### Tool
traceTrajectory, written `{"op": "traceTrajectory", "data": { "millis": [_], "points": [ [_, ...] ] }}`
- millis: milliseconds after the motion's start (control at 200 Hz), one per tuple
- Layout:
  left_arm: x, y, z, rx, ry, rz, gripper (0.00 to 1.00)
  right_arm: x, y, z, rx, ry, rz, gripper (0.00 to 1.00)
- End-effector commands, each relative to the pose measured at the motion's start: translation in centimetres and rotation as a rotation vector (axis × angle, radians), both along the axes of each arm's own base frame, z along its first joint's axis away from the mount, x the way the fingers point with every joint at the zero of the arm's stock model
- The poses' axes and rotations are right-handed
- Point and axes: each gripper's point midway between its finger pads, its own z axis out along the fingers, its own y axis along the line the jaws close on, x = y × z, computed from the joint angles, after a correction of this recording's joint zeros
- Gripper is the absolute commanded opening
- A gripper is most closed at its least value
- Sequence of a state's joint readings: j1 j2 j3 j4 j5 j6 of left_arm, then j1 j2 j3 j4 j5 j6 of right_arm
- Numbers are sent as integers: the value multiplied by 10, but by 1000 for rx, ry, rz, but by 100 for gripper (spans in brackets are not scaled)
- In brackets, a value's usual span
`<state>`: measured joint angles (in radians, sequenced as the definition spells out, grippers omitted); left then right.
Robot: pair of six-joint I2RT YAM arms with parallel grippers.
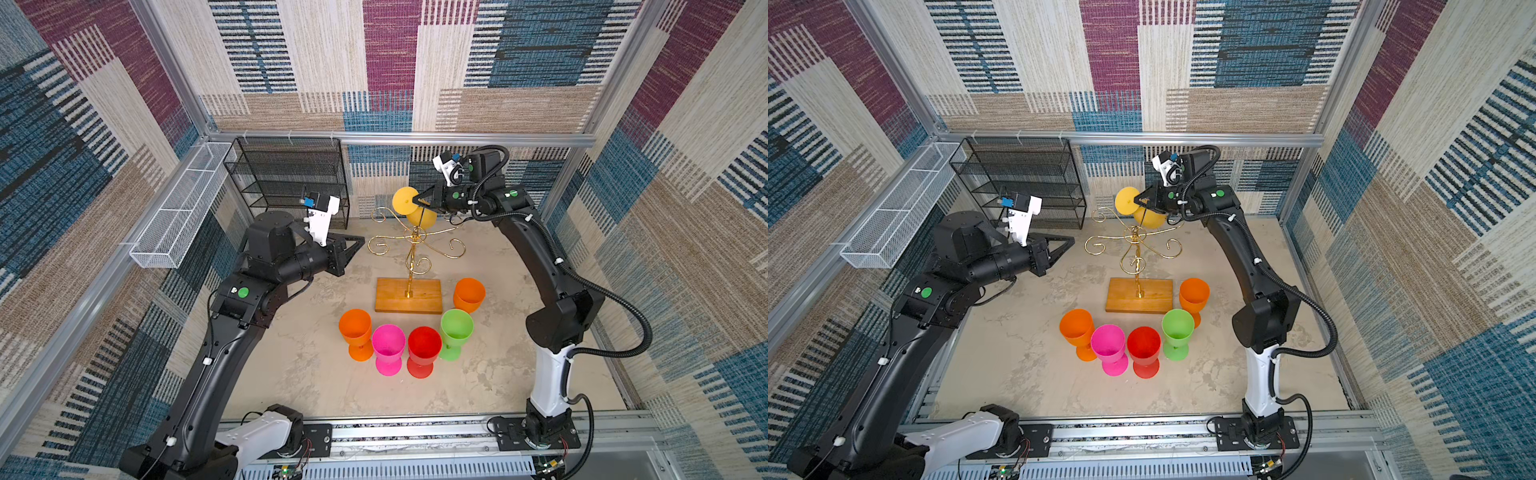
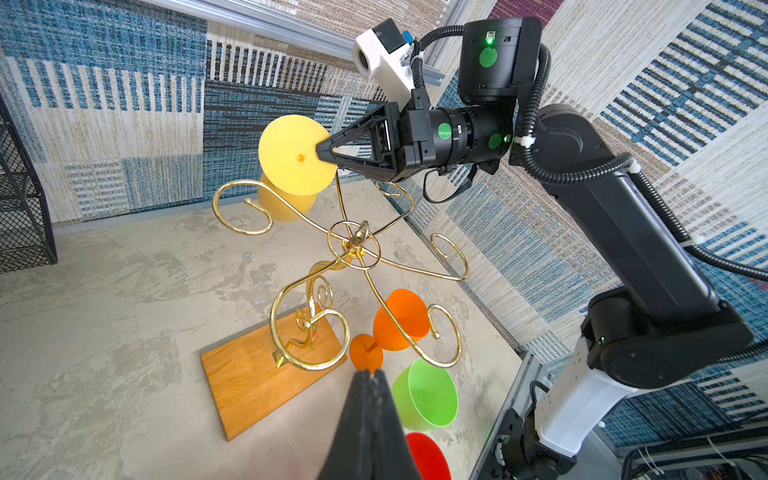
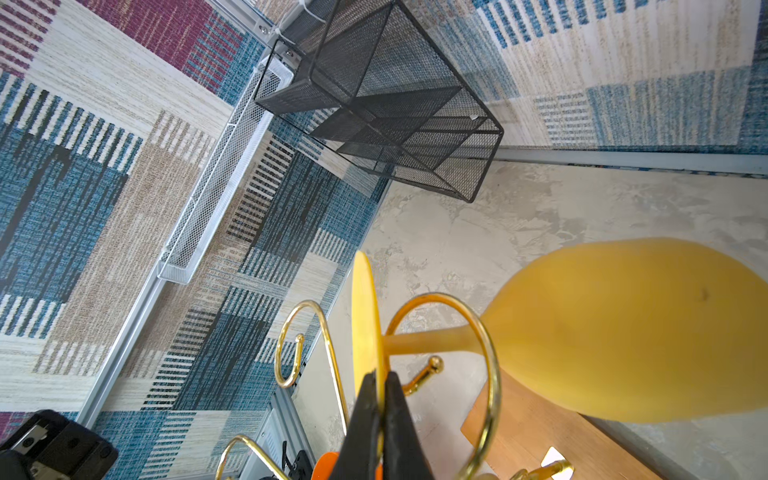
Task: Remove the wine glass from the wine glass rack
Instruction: 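Close the right gripper on the foot of the yellow glass on the rack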
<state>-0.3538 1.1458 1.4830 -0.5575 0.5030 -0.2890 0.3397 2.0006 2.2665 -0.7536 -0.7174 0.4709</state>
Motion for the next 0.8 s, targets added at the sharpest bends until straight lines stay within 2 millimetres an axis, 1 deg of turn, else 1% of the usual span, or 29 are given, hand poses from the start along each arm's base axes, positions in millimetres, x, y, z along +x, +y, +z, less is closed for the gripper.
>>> {"op": "traceTrajectory", "data": {
  "millis": [0,165,431,596,796],
  "points": [
    [0,-1,6,-11,-24,-8,2,-7,5,23,75,-35,49,0],
    [-1,-2,6,-12,-23,-9,2,-8,5,31,107,-38,64,0],
    [-2,-1,6,-13,-23,-11,1,-1,5,32,122,-34,63,0],
    [-2,-2,6,-12,-20,-13,1,6,-2,33,123,-36,42,0],
    [-2,-2,4,-9,-16,-17,1,8,-13,36,115,-46,12,0]
  ]
}}
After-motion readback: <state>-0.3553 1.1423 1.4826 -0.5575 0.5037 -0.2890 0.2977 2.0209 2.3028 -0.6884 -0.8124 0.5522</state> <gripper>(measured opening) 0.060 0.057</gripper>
